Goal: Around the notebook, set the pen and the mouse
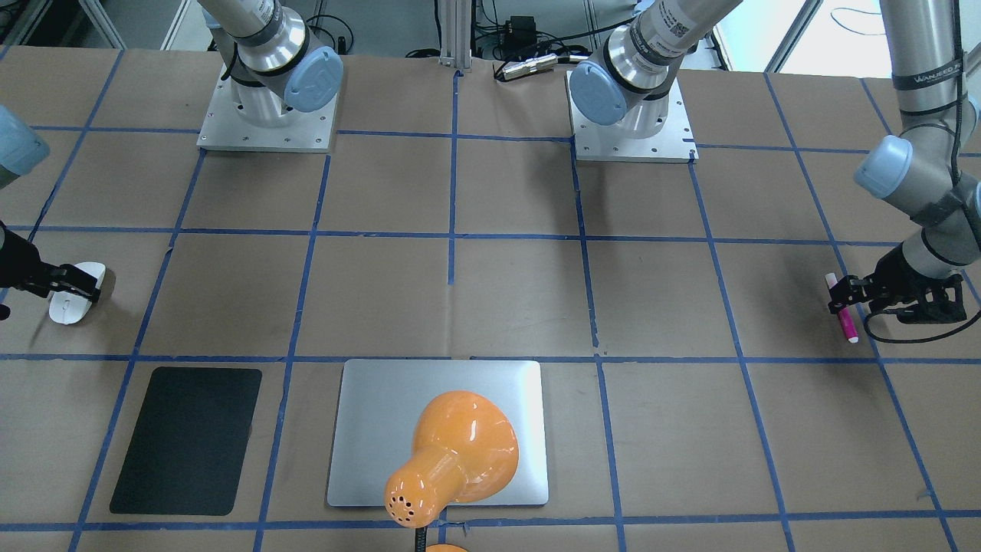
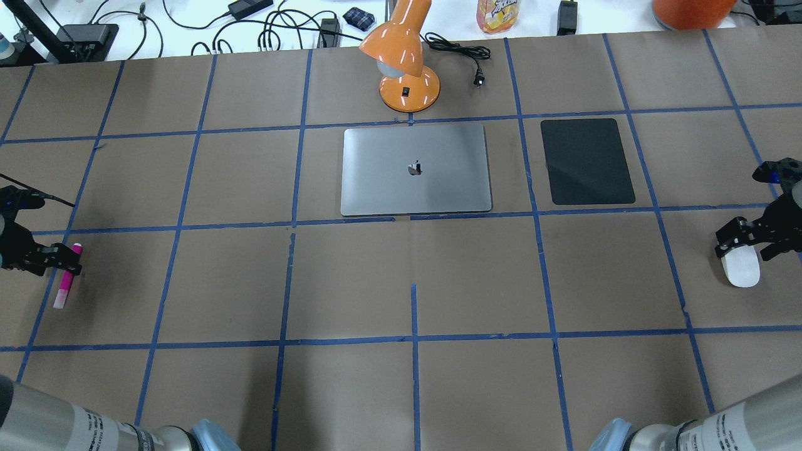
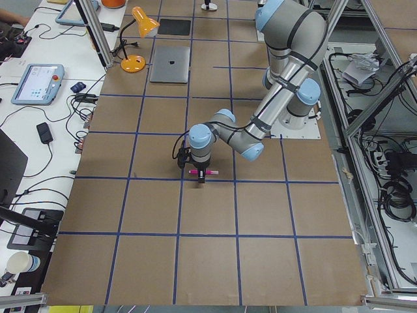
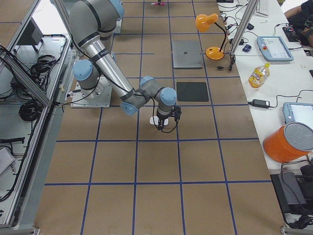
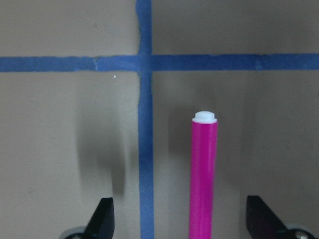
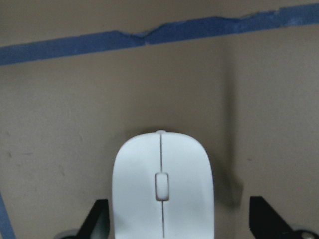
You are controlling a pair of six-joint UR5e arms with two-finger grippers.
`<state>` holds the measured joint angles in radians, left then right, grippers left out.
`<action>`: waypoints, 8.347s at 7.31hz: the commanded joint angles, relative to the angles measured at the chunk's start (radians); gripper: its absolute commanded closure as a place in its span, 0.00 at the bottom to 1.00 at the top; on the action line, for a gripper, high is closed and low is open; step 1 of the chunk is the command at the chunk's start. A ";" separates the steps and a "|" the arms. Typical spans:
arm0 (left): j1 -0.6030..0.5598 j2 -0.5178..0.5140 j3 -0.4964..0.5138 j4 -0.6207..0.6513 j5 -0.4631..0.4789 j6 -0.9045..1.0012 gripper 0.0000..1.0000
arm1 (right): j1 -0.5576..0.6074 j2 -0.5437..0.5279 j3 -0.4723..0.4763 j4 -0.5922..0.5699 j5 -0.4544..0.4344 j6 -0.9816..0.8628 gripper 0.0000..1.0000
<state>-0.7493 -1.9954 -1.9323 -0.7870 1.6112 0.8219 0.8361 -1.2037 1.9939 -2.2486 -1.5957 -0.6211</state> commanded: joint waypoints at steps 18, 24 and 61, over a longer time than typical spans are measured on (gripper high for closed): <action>-0.980 0.269 0.000 -0.326 -0.097 -1.829 1.00 | 0.529 0.271 -0.446 0.073 0.077 0.476 0.39; -1.173 0.032 0.054 -0.089 -0.094 -2.527 0.99 | 0.526 0.231 -0.454 0.106 0.071 0.489 0.00; -0.835 0.395 0.374 -0.765 -0.013 -0.897 0.00 | 0.790 -0.295 -0.506 0.616 -0.013 0.686 0.00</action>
<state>-1.5920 -1.5986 -1.5569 -1.5516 1.5966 -0.0646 1.6257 -1.4975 1.4879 -1.6321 -1.6088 0.0644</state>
